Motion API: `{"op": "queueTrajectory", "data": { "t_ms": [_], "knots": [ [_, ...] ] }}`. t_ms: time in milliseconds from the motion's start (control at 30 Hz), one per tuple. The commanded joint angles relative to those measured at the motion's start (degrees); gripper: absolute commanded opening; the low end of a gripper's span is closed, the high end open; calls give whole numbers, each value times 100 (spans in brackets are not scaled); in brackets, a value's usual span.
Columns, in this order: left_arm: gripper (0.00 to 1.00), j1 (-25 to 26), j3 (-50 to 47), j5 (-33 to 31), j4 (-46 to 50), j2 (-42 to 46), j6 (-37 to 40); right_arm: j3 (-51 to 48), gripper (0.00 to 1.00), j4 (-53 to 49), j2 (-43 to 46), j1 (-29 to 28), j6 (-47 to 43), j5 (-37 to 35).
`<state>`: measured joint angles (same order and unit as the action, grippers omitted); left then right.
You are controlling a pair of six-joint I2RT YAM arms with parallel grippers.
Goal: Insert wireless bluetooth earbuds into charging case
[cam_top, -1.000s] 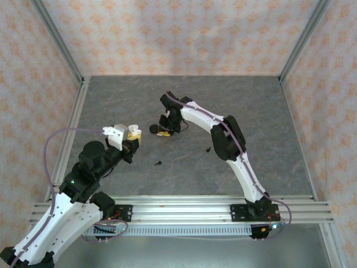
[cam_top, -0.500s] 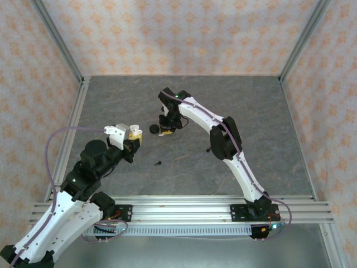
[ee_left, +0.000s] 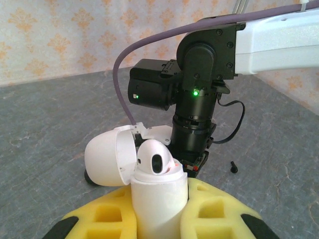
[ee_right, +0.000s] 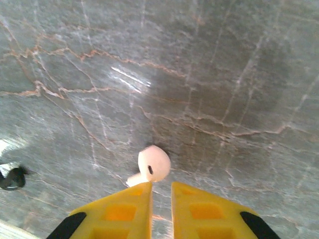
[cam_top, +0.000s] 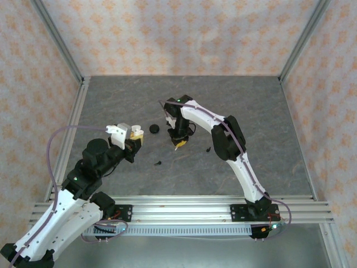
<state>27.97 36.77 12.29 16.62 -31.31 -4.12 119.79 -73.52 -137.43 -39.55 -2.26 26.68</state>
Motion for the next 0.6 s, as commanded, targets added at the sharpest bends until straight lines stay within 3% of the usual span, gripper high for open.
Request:
{"op": "queueTrajectory", "data": {
  "t_ms": [0, 233, 433, 567],
  "knots": [
    [0, -55, 103, 164, -160, -32, -47, 250, 22, -286, 29, 8, -56, -545],
    [0, -61, 133, 196, -60, 14, -19, 112, 29, 254, 519, 13, 986, -560],
    [0, -54, 112, 229, -52, 27, 19, -760, 37, 955, 970, 44, 2894, -307],
    [0, -56, 110, 283, -39, 23, 43, -1291, 41, 1539, 1130, 44, 3454, -123]
  ]
}}
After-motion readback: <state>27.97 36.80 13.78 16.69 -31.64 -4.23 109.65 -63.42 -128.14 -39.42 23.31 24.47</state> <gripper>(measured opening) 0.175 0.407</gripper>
